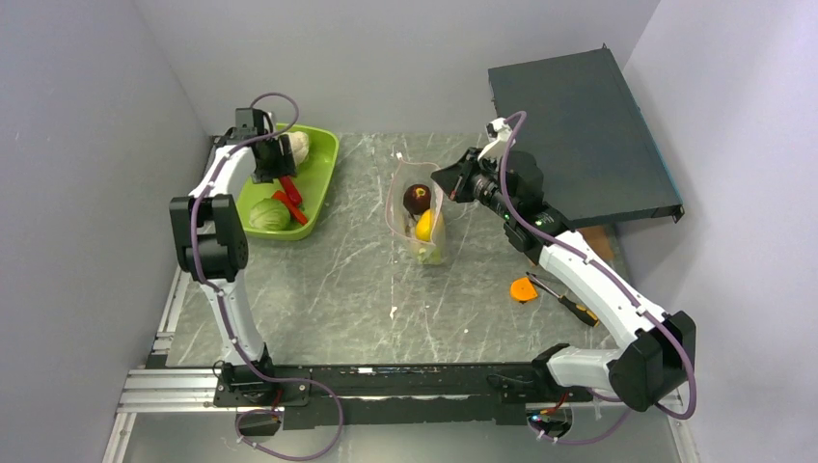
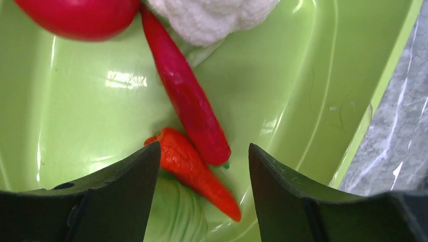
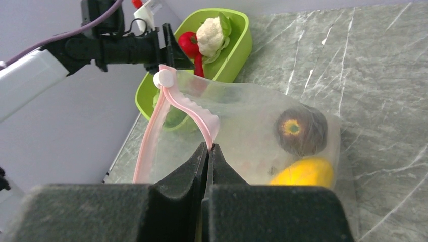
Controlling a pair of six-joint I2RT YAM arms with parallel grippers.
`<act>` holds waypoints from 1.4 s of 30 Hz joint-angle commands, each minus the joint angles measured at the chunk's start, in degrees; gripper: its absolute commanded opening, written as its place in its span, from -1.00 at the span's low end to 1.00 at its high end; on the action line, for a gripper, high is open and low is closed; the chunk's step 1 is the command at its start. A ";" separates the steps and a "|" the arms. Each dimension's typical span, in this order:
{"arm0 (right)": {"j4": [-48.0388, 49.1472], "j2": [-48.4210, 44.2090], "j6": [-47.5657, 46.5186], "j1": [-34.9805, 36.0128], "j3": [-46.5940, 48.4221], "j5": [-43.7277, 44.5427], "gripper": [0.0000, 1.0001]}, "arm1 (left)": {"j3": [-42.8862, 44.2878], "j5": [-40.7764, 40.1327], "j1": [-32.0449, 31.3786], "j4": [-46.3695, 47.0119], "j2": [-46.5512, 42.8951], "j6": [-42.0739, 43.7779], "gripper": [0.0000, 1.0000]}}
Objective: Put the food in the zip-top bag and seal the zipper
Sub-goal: Pick up the fake vegetable from the bin.
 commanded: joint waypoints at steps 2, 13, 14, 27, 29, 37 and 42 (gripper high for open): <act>4.56 0.24 1.55 -0.50 0.25 -2.15 -1.00 | 5.20 -5.31 -0.51 3.05 4.04 -3.07 0.36; 4.84 0.81 2.48 -0.61 0.51 -3.25 -1.00 | 9.06 -4.12 -0.70 3.04 11.44 -8.88 0.28; 4.87 0.85 2.52 -0.65 0.52 -3.34 -1.00 | 9.85 -3.71 -0.67 2.54 12.25 -8.99 0.25; 5.05 0.12 2.66 -0.64 0.28 -3.57 -1.00 | 5.88 -7.93 -0.60 2.25 -0.51 -5.35 -0.83; 5.23 0.29 2.83 -0.61 0.16 -3.89 -1.00 | 3.21 -7.56 -0.54 3.51 -4.66 -4.94 -0.89; 5.44 0.72 3.41 -0.73 -0.01 -4.75 -1.00 | -10.22 10.10 2.14 14.14 -22.52 -8.99 -1.00; 5.45 0.91 4.22 -0.76 0.48 -5.54 -1.00 | -27.68 30.24 1.70 39.11 -36.90 -15.05 -1.00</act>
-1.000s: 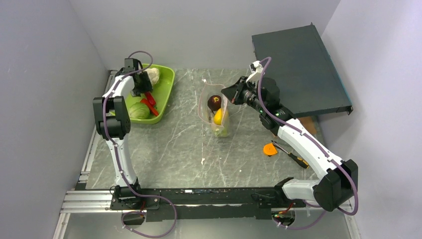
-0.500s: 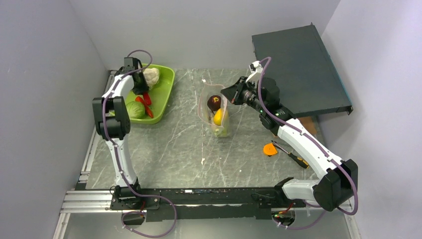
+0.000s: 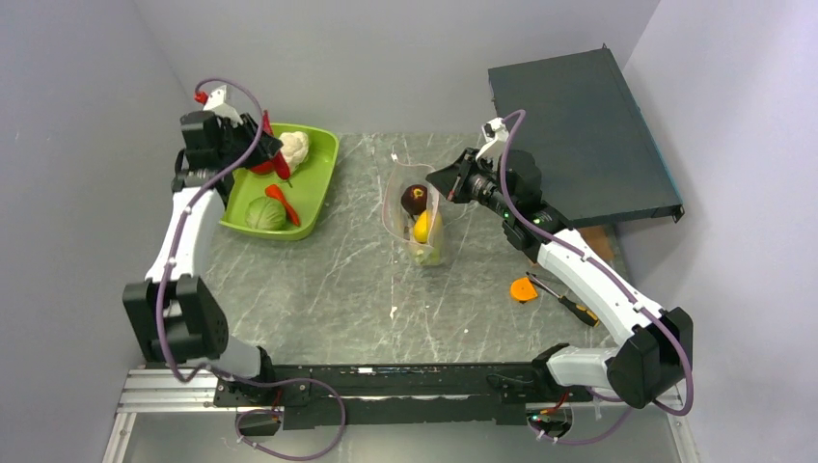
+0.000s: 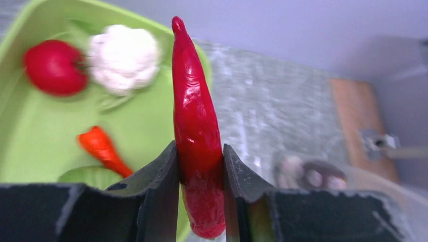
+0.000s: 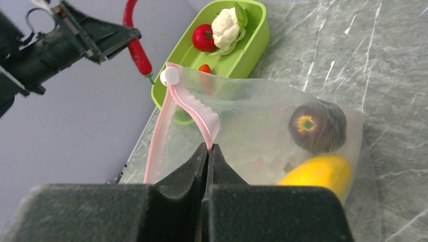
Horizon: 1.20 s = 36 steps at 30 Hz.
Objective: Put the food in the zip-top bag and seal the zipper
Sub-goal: Pick up the fake vegetable from the bin, then place the fake vegetable in the zipper food storage bag.
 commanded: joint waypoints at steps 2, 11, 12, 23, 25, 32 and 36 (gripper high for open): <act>4.66 -0.05 2.04 -0.41 0.73 -2.10 -1.00 | -16.50 22.89 -2.80 36.12 -14.66 -7.63 -1.00; 5.74 1.07 5.34 -0.54 1.22 -4.76 -1.00 | -30.95 31.14 -19.84 66.70 -30.13 -1.28 -1.00; 5.88 1.20 5.68 -0.52 1.28 -5.04 -1.00 | -30.90 32.19 -21.76 67.23 -29.96 0.09 -1.00; 5.62 -0.01 7.11 -0.54 1.03 -5.03 -1.00 | -35.05 16.66 -35.39 73.05 -25.85 4.64 -1.00; 5.79 -0.19 7.45 -0.54 1.06 -5.11 -1.00 | -35.33 12.79 -36.59 73.60 -24.17 1.75 -1.00; 6.54 -0.04 8.27 -0.56 1.00 -5.69 -1.00 | -39.32 3.51 -41.26 75.19 -20.78 2.97 -1.00; 6.72 -0.04 8.37 -0.59 0.88 -5.93 -1.00 | -41.03 1.38 -42.30 73.84 -19.06 5.73 -0.91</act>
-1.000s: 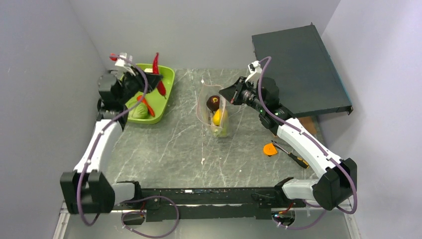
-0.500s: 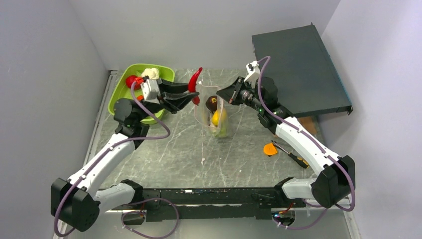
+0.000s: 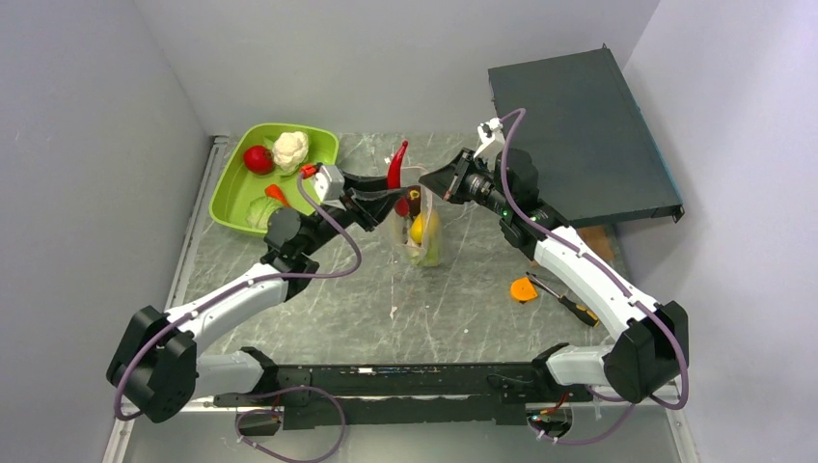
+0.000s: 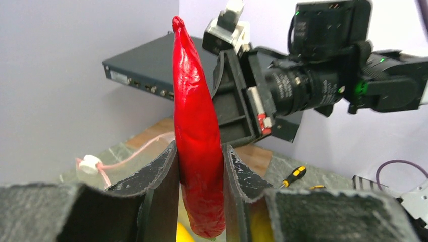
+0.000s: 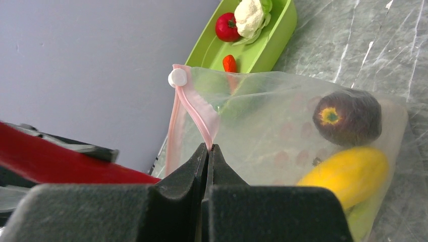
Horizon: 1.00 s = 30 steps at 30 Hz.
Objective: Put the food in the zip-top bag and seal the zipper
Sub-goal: Place the fake vegetable in the zipper food storage bag.
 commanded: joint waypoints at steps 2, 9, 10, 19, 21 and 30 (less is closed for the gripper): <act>4.84 -1.75 0.88 -0.37 0.75 -1.18 -1.00 | -1.47 -5.29 -1.09 2.23 1.73 3.33 -0.87; 5.01 -1.77 0.99 -0.70 0.19 -1.24 -1.00 | -0.36 -9.25 -1.12 -7.02 1.07 1.24 0.01; 5.08 -1.64 1.09 -0.67 0.14 -1.31 -1.00 | -0.33 -10.00 -1.08 -8.32 0.68 -0.35 0.12; 5.44 -1.28 1.25 -1.01 0.27 -1.93 -1.00 | 6.55 -10.78 -1.10 -32.34 -5.63 0.27 0.99; 5.54 -0.98 1.31 -1.03 0.27 -2.18 -1.00 | 8.67 -12.48 -1.09 -37.77 -7.33 2.25 0.99; 5.71 0.02 1.66 -1.14 0.38 -2.83 -1.00 | 19.42 -15.15 -1.06 -58.88 -5.13 3.55 0.51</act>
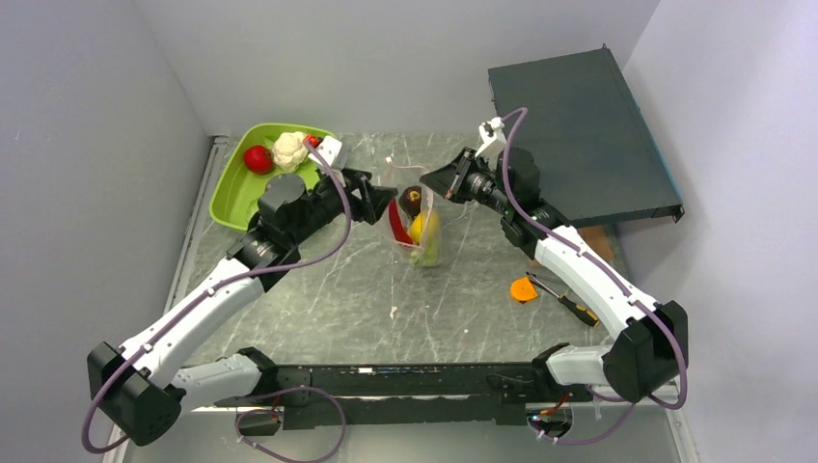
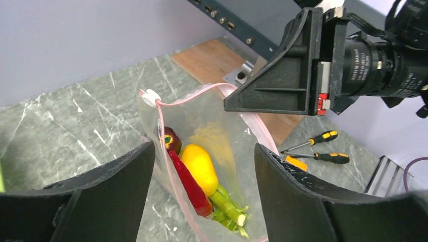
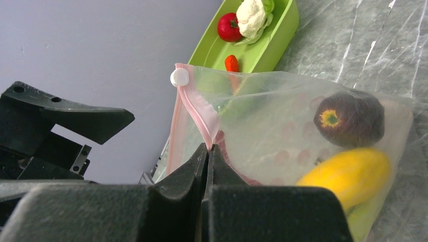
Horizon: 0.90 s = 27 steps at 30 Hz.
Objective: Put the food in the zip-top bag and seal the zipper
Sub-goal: Adjust the zipper food storage bag at the center of the board.
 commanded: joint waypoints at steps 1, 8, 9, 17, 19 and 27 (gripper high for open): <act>5.21 0.01 1.03 -0.25 0.59 -1.73 -1.00 | 6.39 -1.93 -0.11 -14.21 3.51 0.31 0.53; 4.90 0.33 0.86 -0.30 1.11 -1.93 -1.00 | 8.65 -8.55 -0.13 -19.12 6.21 -1.60 0.56; 4.73 0.27 0.70 -0.38 1.18 -1.90 -1.00 | 8.30 -8.81 -0.15 -19.00 6.36 -2.12 0.53; 4.42 -0.19 -0.22 -0.36 1.72 -1.23 -1.00 | 9.92 -4.55 0.02 -22.14 10.14 -3.08 -0.09; 4.09 -0.29 -0.60 -0.34 2.19 -1.01 -1.00 | 12.56 -1.93 0.47 -24.34 11.66 -1.23 -0.57; 1.28 -5.97 -1.81 -0.40 5.45 -0.53 -1.00 | 16.10 2.28 2.07 -24.02 8.85 -4.00 -1.00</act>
